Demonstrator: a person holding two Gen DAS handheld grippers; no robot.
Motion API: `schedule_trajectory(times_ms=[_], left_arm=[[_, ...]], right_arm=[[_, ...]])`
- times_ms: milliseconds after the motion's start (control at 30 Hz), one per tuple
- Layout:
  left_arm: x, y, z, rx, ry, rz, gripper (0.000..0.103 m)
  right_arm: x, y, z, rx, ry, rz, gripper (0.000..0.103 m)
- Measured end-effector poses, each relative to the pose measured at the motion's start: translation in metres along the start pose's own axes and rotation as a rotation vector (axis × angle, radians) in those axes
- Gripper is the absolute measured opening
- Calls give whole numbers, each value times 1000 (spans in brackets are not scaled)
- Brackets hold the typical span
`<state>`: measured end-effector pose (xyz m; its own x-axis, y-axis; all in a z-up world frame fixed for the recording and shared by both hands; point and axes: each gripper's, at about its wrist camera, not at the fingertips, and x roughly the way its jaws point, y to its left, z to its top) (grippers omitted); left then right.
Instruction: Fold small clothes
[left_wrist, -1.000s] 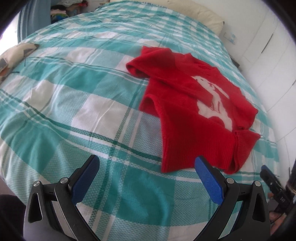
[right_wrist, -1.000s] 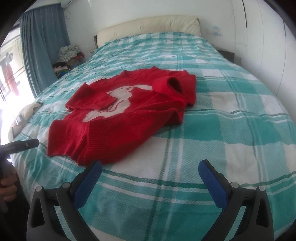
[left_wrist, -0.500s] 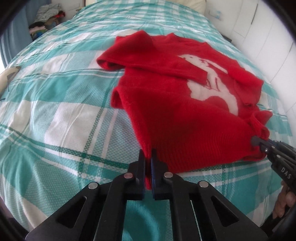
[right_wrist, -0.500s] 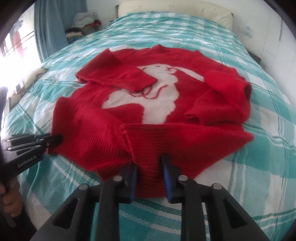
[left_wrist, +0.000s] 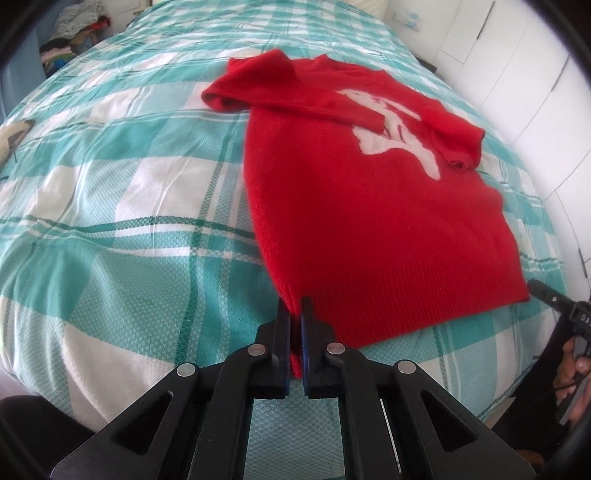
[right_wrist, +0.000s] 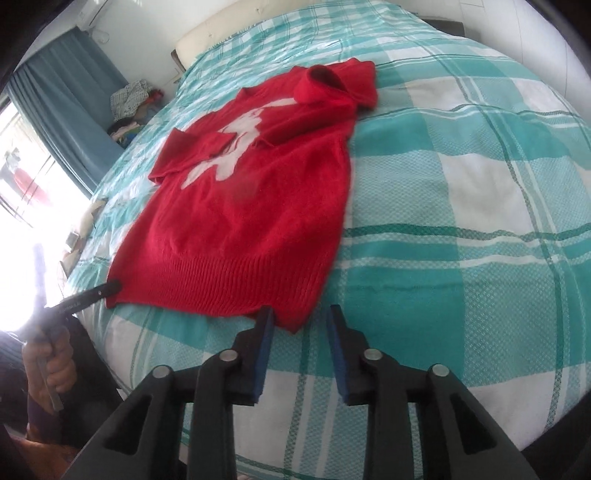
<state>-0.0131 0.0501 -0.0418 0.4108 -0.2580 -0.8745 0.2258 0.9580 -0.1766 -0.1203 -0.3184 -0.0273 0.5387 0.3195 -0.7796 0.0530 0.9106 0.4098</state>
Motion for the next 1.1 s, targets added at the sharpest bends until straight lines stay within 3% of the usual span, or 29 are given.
schedule_trajectory(times_ms=[100,333,533,567,600,633,900,1100], left_arm=[[2,-2,1,3,-1,16,3],[2,-5,1,20,-16,44,3],[3,-8,1,34,-18,60,3],[3,-8,1,34,-18,62,3],[2,-7,1,30,-19,66,3],[1,-6,0,23,-22,71,3],[-5,-1,-16,13,-19,126,2],[20,-15,-16,99,33,250,2]], right_arm=[[-2,1,10,2,-38,31,64],[27,-15,17,114,18,80,65],[32,-15,17,109,25,88,64],[33,-14,18,98,29,86,60],[36,-13,18,77,42,72,27],[38,-11,18,56,64,41,4],[4,-8,-6,-25,99,-119,3],[36,-20,-15,11,133,-166,2]])
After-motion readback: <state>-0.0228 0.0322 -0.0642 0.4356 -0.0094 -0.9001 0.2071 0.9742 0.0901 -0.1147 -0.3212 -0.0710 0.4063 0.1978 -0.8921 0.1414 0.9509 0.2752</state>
